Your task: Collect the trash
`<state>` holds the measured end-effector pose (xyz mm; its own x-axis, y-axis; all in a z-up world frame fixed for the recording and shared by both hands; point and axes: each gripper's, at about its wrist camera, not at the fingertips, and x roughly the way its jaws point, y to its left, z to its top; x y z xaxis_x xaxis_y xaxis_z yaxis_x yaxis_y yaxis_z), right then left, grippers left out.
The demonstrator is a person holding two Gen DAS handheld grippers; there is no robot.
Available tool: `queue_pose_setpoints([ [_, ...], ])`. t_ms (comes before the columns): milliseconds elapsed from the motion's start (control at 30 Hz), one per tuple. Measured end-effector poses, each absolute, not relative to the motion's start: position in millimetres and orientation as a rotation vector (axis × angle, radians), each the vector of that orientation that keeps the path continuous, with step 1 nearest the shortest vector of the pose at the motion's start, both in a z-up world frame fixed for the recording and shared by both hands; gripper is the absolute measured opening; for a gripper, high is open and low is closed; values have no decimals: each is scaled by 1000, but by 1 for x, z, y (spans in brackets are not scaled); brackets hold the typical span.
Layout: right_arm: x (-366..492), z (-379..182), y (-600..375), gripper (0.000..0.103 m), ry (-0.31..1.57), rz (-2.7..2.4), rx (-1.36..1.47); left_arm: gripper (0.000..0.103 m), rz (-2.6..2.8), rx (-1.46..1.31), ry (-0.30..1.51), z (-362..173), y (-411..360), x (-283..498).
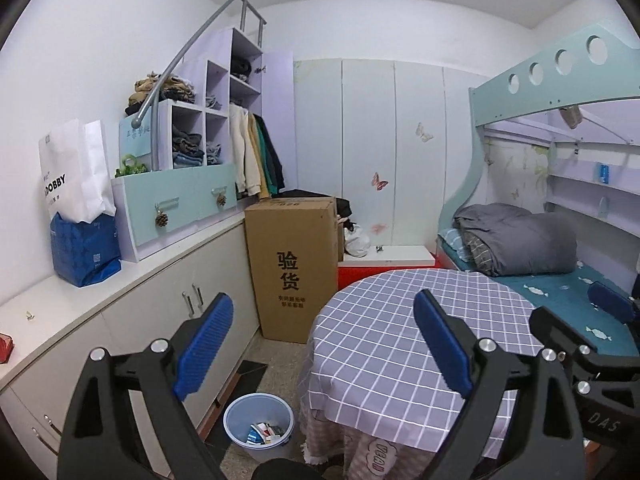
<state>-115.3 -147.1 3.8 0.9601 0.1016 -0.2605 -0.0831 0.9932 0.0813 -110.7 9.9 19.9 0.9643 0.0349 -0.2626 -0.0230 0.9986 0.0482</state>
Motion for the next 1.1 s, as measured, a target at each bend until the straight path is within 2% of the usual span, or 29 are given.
queue_pose_setpoints([
  [333, -147, 10, -157, 97, 216, 92, 84, 90, 14, 78, 209, 35, -5, -142],
  [1100, -162, 13, -152, 97, 196, 114, 82, 90, 26, 58, 227, 37, -2, -146],
])
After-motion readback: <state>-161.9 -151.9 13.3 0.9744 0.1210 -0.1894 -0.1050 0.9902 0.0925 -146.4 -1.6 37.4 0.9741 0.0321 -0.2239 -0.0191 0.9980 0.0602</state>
